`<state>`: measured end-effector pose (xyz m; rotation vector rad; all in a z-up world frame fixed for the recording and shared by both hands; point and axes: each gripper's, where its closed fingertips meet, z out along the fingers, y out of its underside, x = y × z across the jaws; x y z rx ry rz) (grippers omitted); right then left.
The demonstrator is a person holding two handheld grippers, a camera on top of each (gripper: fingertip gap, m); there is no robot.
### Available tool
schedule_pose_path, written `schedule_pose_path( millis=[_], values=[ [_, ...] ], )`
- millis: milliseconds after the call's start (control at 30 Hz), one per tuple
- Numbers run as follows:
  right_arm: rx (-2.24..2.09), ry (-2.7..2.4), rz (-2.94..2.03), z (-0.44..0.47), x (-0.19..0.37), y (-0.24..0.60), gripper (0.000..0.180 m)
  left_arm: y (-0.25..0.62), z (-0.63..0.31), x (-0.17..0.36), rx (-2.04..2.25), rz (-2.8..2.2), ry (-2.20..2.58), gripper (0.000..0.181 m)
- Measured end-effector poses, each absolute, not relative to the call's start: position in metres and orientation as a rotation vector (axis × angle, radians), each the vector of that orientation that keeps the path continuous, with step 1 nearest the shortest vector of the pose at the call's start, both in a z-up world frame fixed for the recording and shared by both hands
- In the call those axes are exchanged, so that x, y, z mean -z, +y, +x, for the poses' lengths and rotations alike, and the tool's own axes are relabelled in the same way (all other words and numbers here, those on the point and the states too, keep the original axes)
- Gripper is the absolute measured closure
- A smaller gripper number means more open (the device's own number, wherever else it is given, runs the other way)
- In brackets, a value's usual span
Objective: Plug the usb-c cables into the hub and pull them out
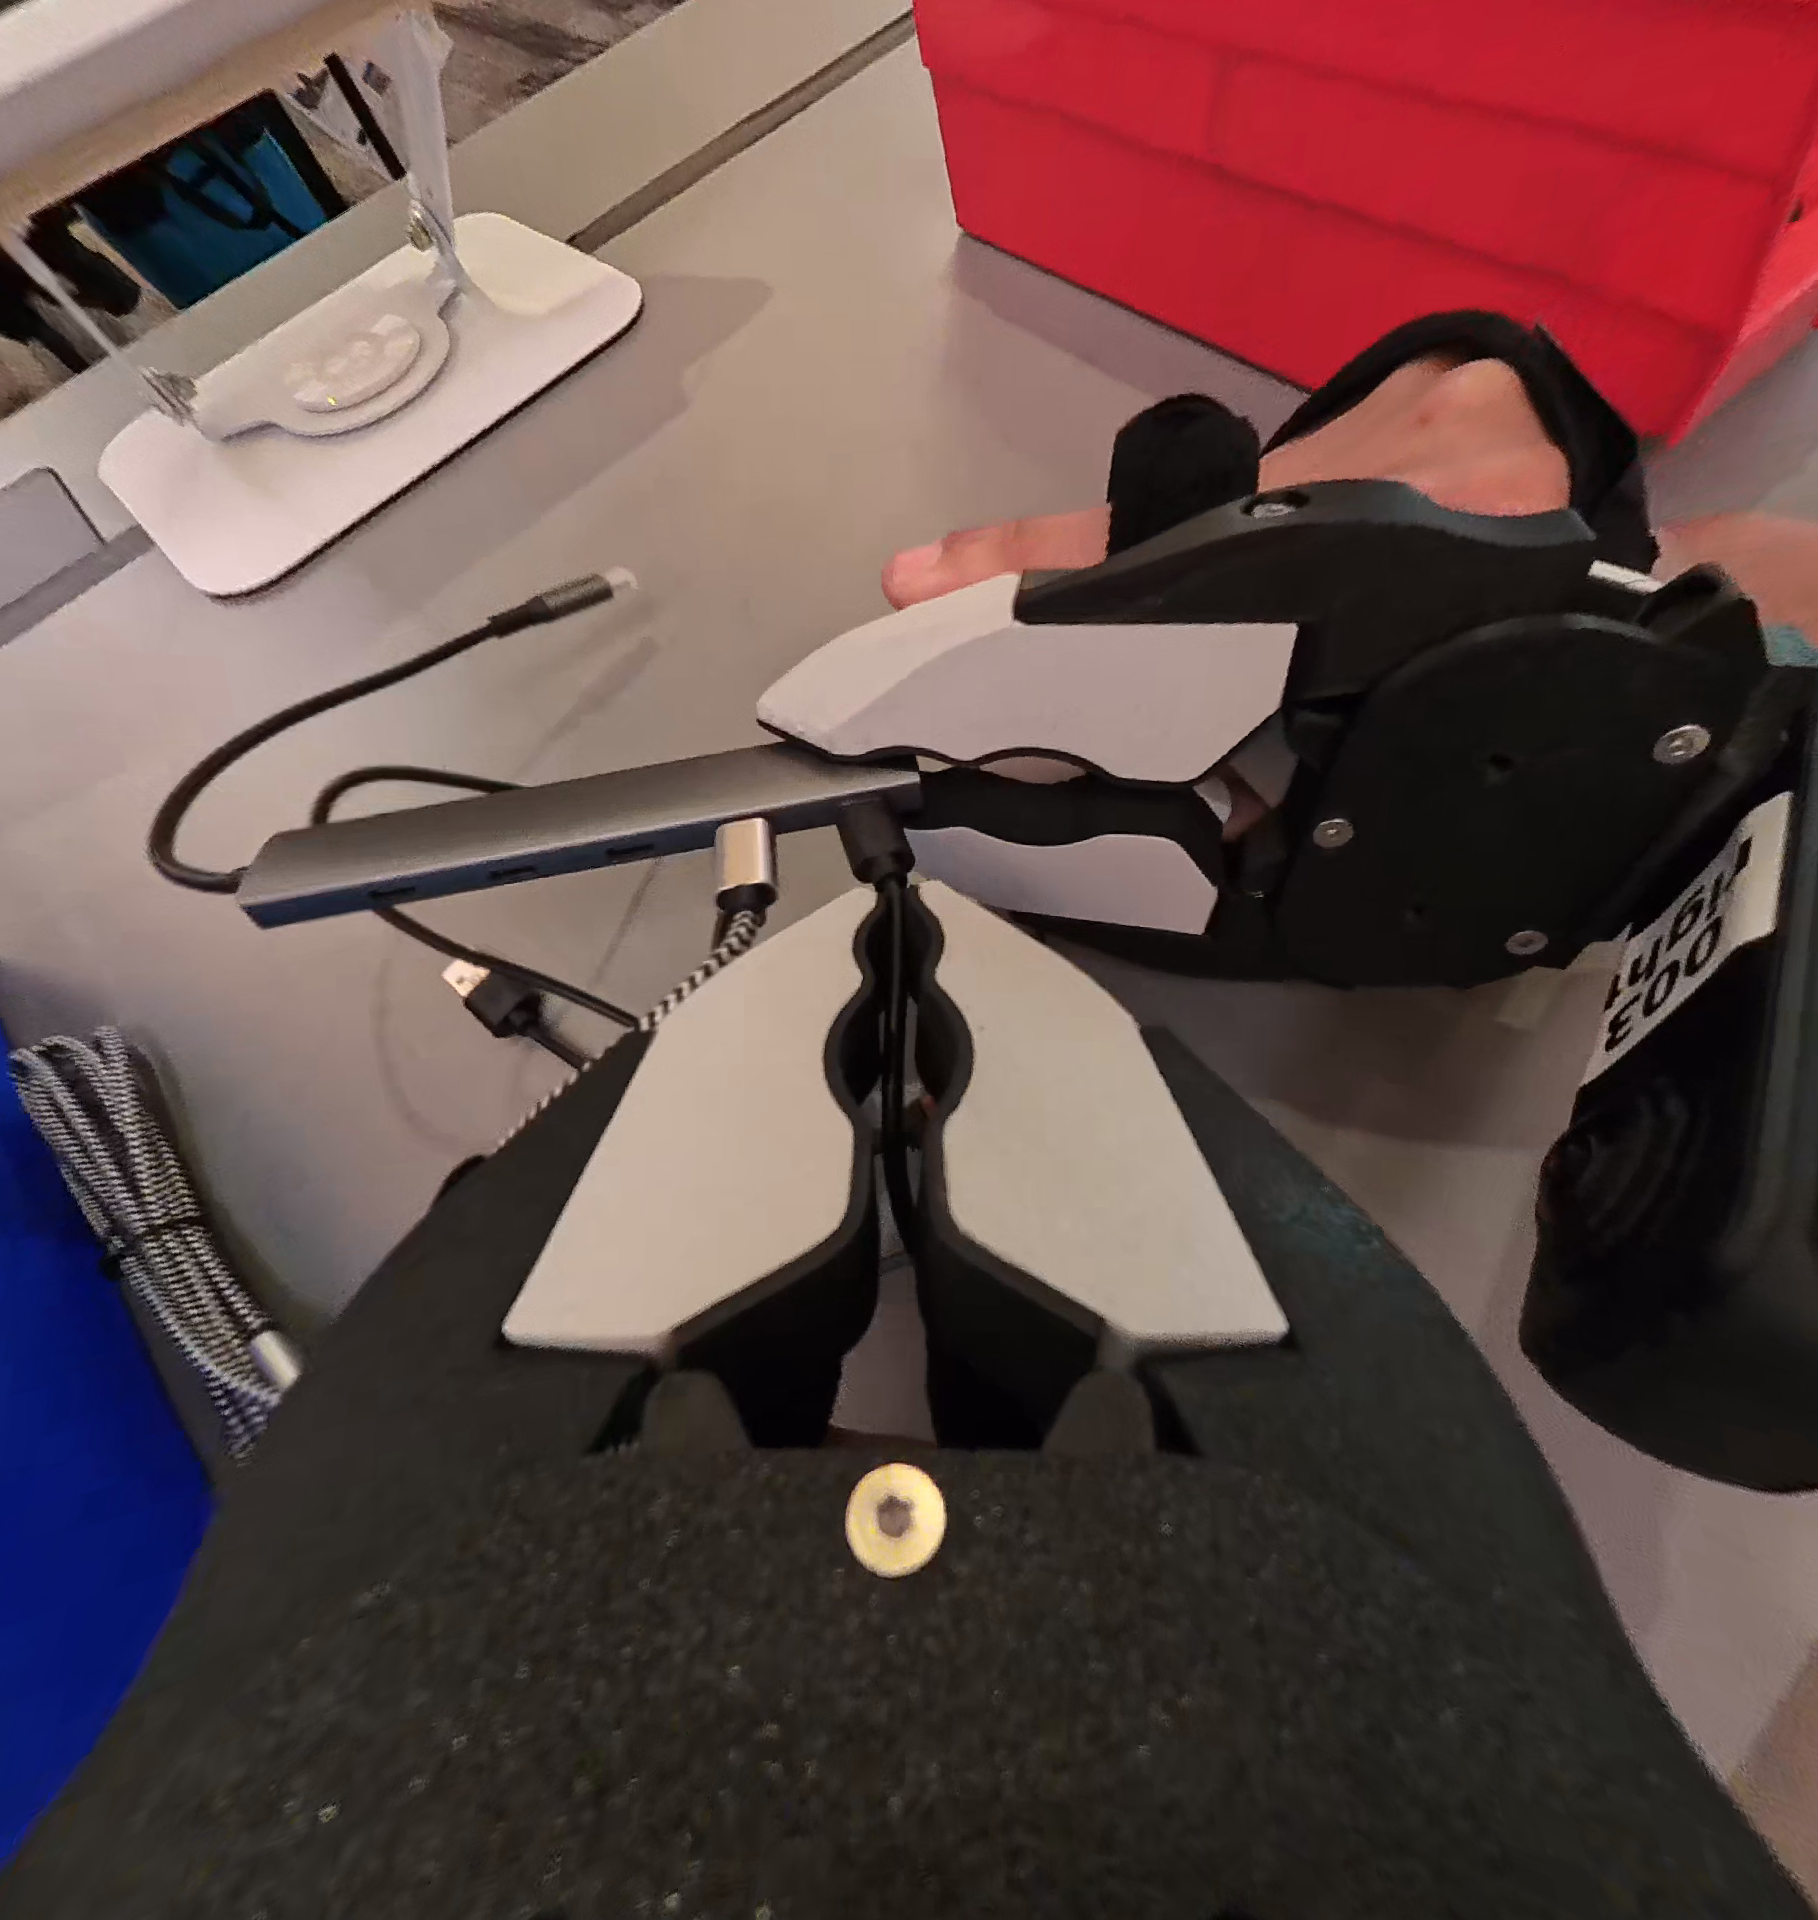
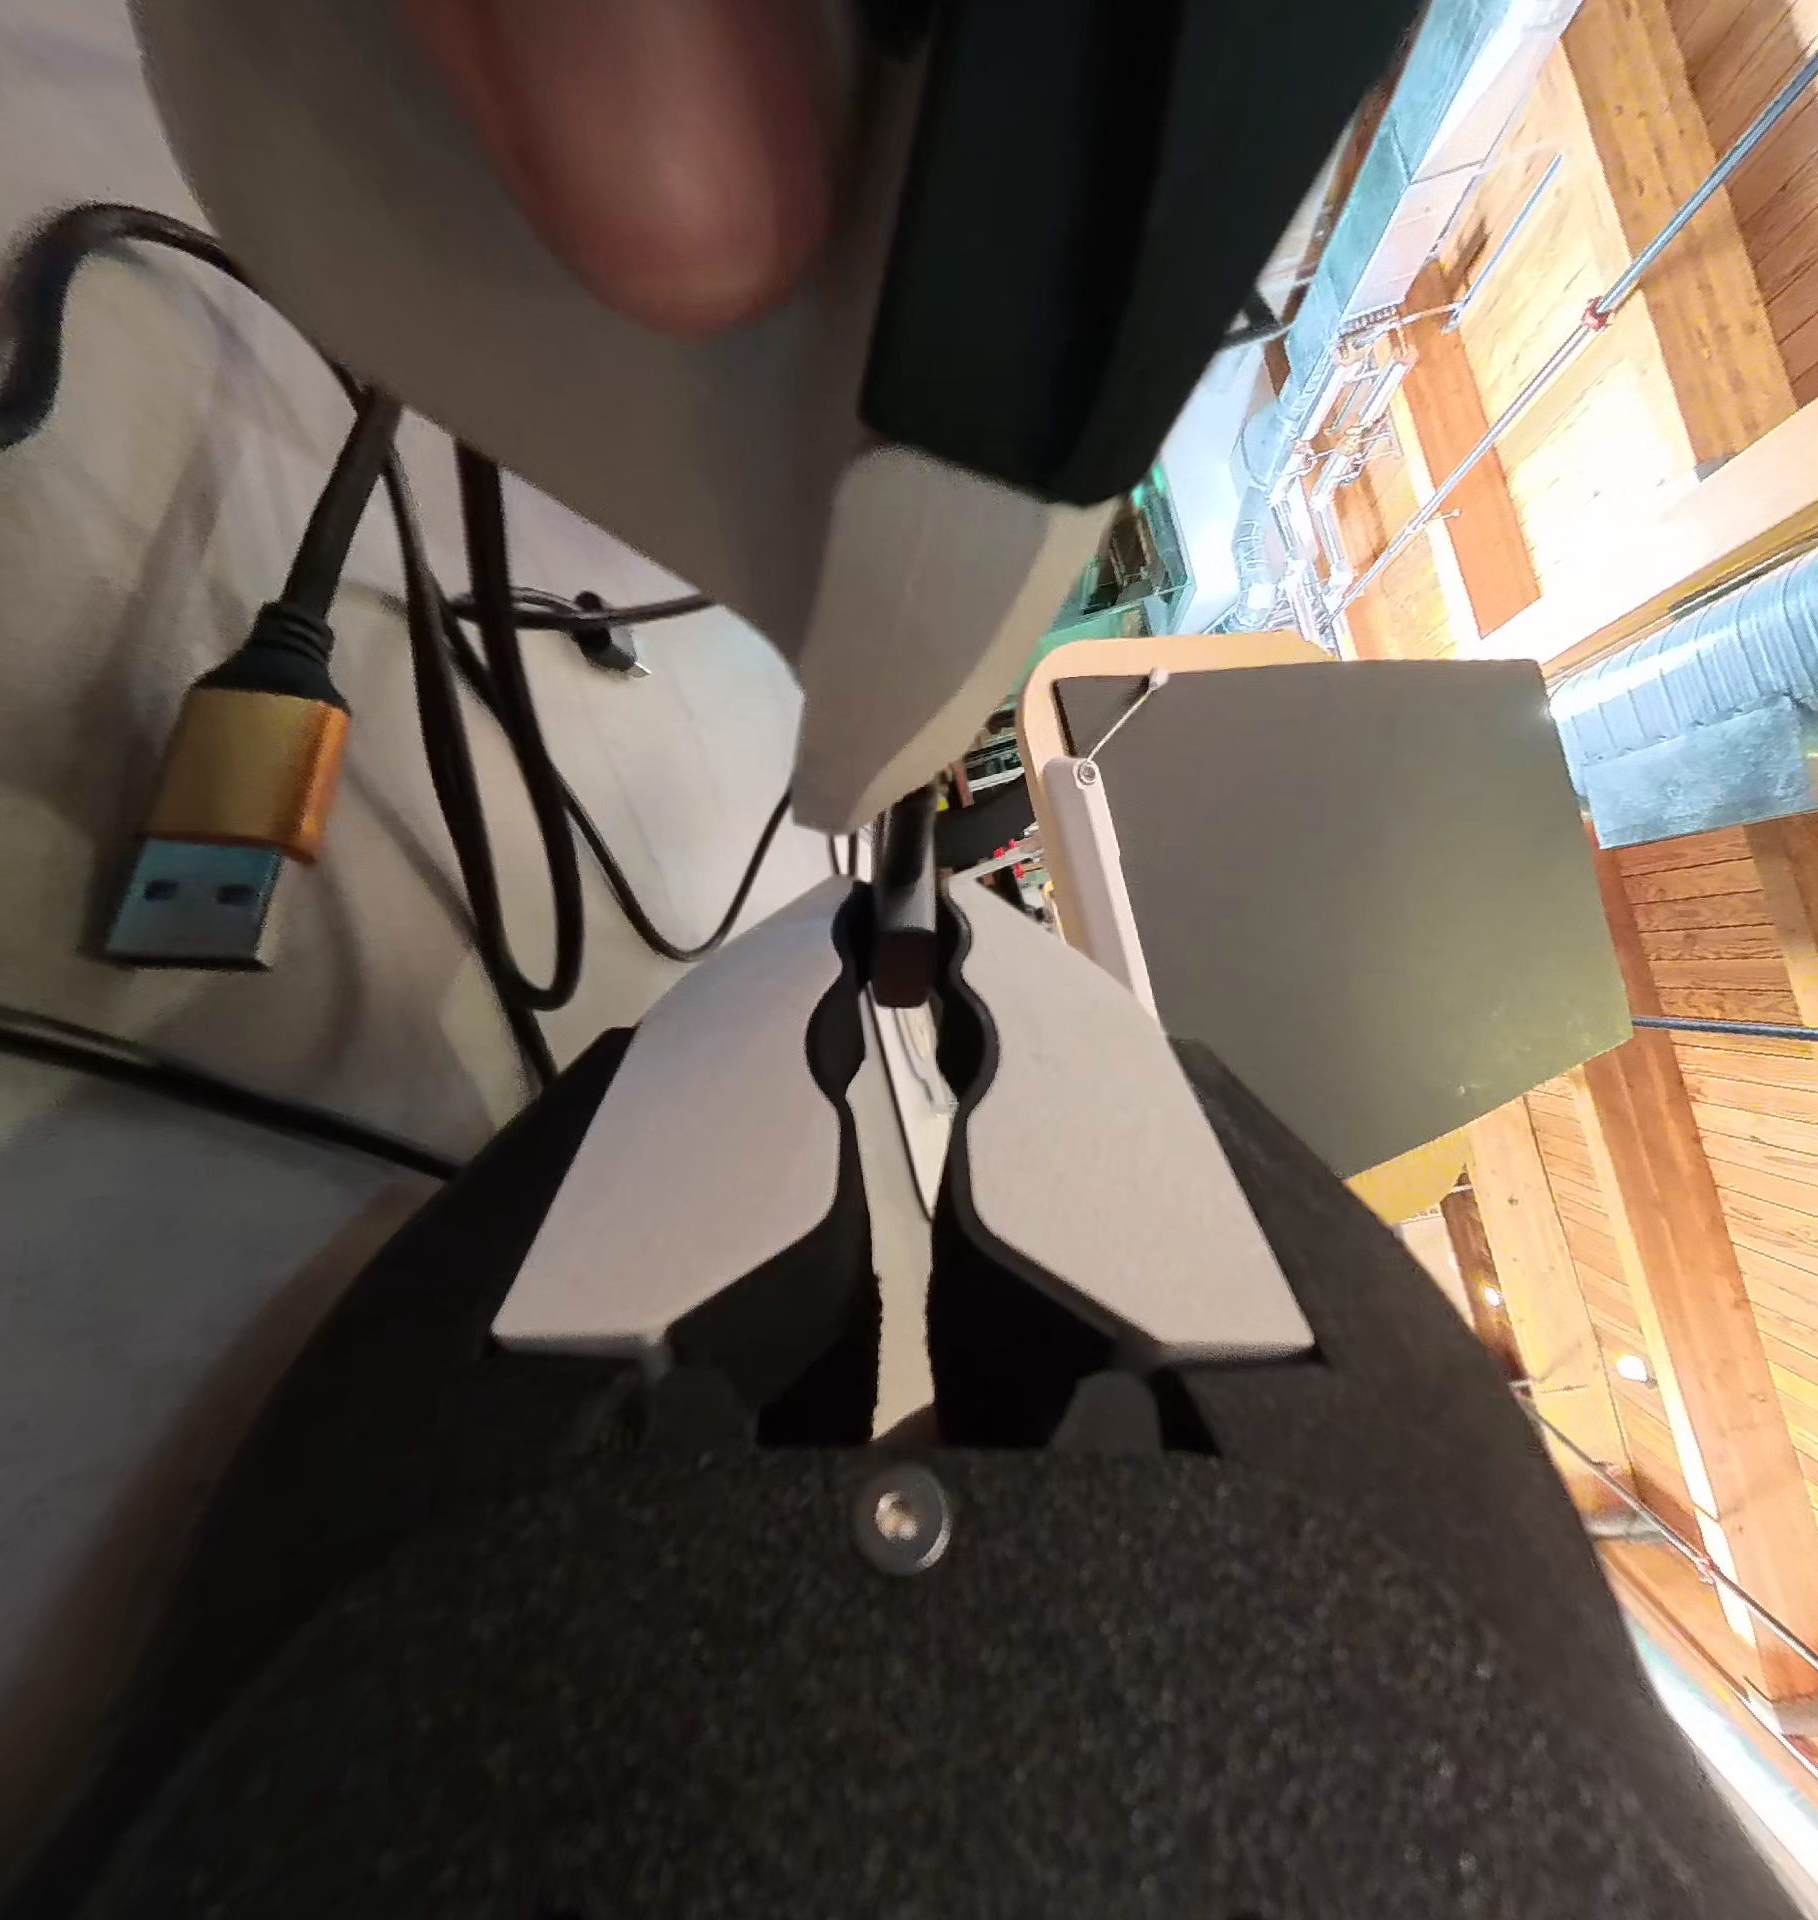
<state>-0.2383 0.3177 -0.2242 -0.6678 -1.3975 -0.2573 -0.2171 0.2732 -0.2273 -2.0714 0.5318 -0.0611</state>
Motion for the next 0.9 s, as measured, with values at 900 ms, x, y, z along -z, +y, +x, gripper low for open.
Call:
schedule_pose_path(
  millis=[900],
  values=[
    [0.248, -1.424, -0.596, -0.232, 0.223, 0.312, 0.171, 0.278, -0.24, 0.204, 0.067, -1.937, 0.45, 0.151]
  ],
)
